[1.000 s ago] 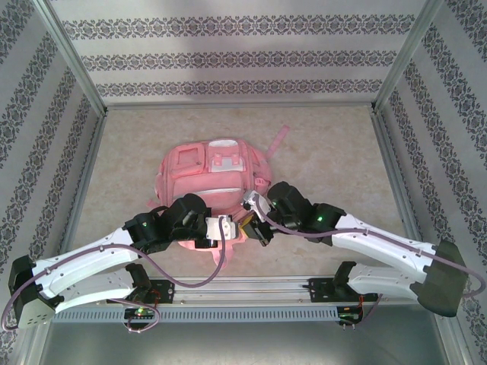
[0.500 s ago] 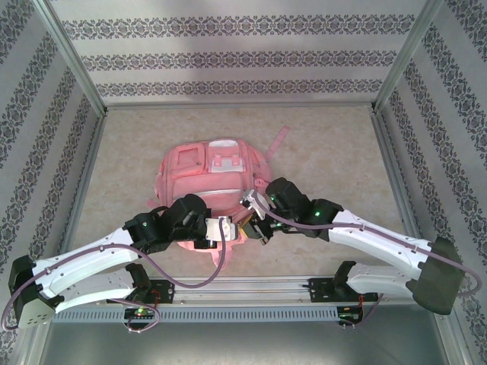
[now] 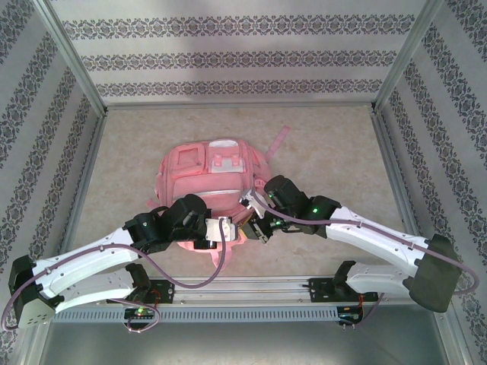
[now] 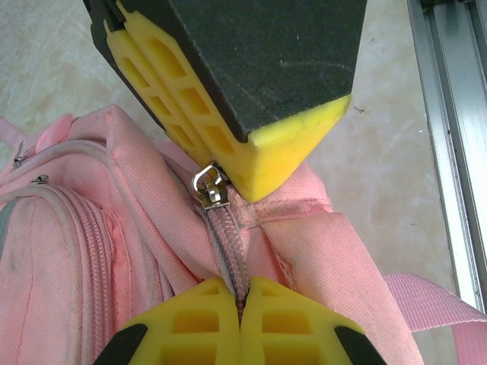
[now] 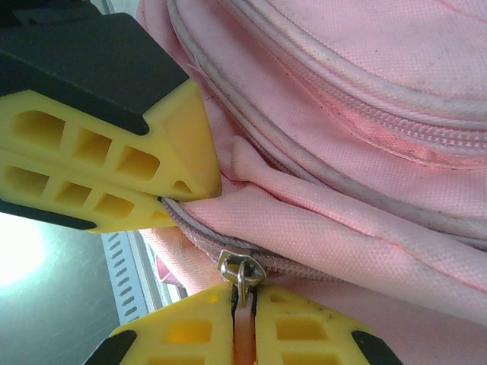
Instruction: Pack the student bag
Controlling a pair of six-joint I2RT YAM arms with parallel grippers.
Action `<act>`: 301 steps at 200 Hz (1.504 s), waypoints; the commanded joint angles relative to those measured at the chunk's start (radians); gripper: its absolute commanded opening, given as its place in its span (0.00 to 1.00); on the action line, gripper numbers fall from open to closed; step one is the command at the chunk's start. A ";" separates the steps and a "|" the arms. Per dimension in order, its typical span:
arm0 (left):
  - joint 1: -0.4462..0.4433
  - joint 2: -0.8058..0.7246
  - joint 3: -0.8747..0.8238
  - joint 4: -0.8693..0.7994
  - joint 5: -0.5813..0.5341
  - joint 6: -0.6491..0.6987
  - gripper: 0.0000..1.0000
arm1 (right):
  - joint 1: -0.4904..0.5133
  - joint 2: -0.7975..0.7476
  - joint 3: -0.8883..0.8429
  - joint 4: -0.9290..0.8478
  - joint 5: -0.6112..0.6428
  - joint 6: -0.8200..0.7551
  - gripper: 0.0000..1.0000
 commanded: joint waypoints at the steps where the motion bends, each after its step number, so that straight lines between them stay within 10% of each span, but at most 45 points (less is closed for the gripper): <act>1: -0.001 -0.012 0.008 -0.021 -0.026 0.020 0.00 | -0.005 -0.008 0.041 -0.038 -0.065 0.012 0.12; 91: -0.001 -0.012 0.005 -0.018 -0.024 0.020 0.00 | -0.005 -0.015 0.032 -0.036 -0.067 0.021 0.18; 161: -0.001 -0.014 0.005 -0.015 -0.016 0.009 0.00 | -0.005 -0.002 0.012 0.006 -0.061 0.037 0.00; 252: -0.001 -0.051 0.005 -0.015 -0.026 0.005 0.00 | -0.015 0.117 0.083 -0.229 0.401 0.146 0.00; 301: -0.002 -0.020 0.006 0.000 -0.031 -0.003 0.00 | -0.027 0.045 0.077 -0.185 0.172 0.173 0.00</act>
